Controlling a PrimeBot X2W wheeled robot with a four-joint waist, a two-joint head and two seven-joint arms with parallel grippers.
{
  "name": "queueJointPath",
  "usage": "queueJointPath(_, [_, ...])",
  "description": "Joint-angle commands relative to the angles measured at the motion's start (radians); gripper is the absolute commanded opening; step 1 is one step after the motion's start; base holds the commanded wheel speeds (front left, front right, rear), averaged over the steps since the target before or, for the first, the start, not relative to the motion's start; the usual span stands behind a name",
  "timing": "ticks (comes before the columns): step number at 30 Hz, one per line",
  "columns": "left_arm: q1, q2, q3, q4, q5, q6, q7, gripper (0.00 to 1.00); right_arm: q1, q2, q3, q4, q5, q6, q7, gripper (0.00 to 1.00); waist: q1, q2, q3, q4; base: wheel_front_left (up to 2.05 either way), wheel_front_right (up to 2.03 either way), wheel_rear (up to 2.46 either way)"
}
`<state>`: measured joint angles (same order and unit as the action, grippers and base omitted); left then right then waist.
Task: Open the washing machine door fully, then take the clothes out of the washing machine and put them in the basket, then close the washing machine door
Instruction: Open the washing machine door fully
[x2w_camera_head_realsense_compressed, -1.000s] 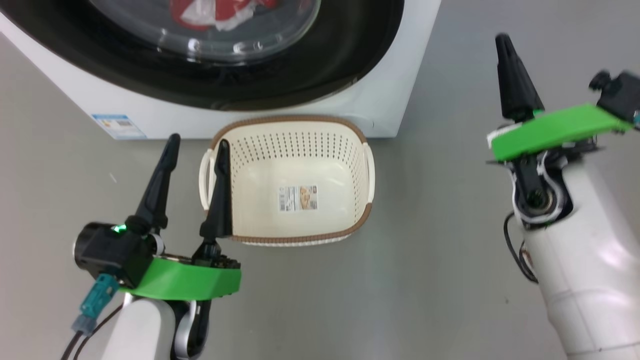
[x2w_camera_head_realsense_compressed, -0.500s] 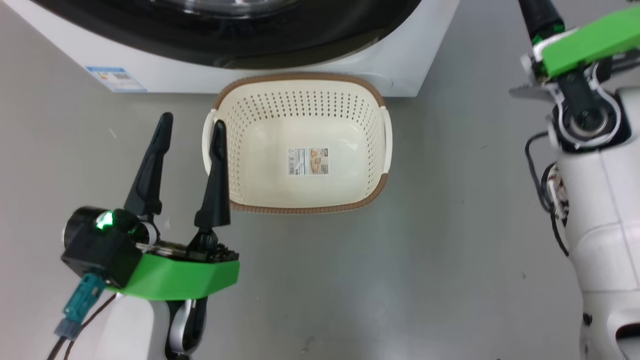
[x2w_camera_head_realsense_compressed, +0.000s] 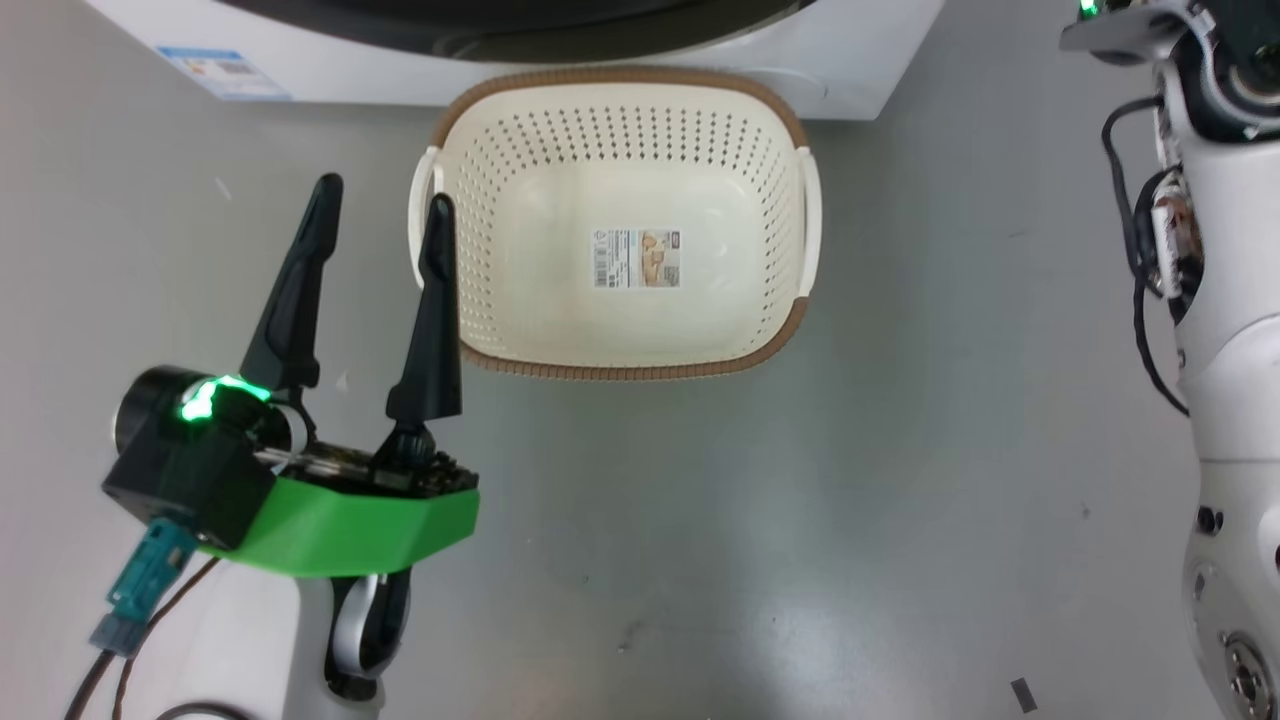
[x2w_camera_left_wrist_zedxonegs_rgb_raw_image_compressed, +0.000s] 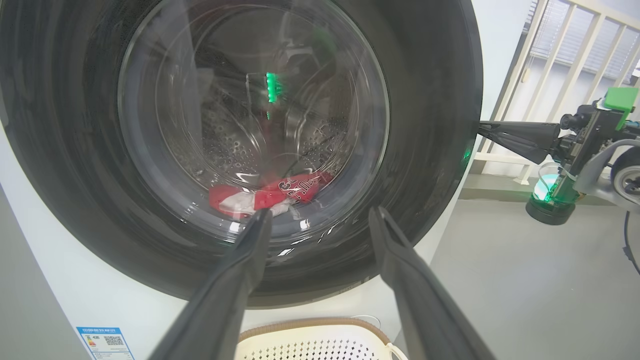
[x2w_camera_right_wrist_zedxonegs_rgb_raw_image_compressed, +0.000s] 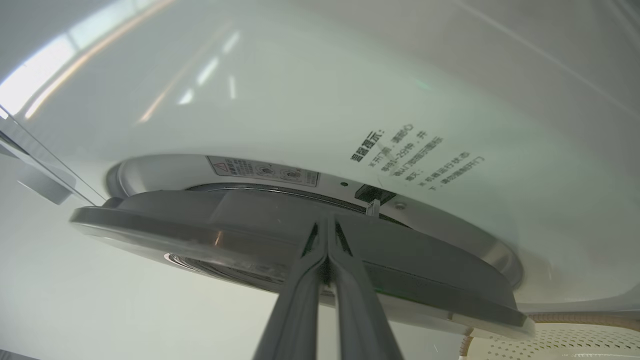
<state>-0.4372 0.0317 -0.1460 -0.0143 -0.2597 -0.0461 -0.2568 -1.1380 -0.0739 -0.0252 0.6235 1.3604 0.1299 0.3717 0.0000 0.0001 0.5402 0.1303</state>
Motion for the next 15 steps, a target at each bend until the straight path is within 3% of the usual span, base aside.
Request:
queueJointPath(1, [-0.011,0.018,0.030,-0.023,0.000,-0.009,-0.005,1.00,-0.037,0.015,0.002,-0.019,0.017,0.001,0.028,0.00,0.0000,-0.0001,0.025,0.016,0.00,0.00,0.00])
queueJointPath(15, [-0.036,0.018,0.022,-0.003,-0.010,-0.017,-0.005,1.00,-0.164,-0.001,-0.018,0.083,0.036,0.001,0.129,0.00,0.0000,-0.0001,0.062,0.043,0.00,0.00,0.00])
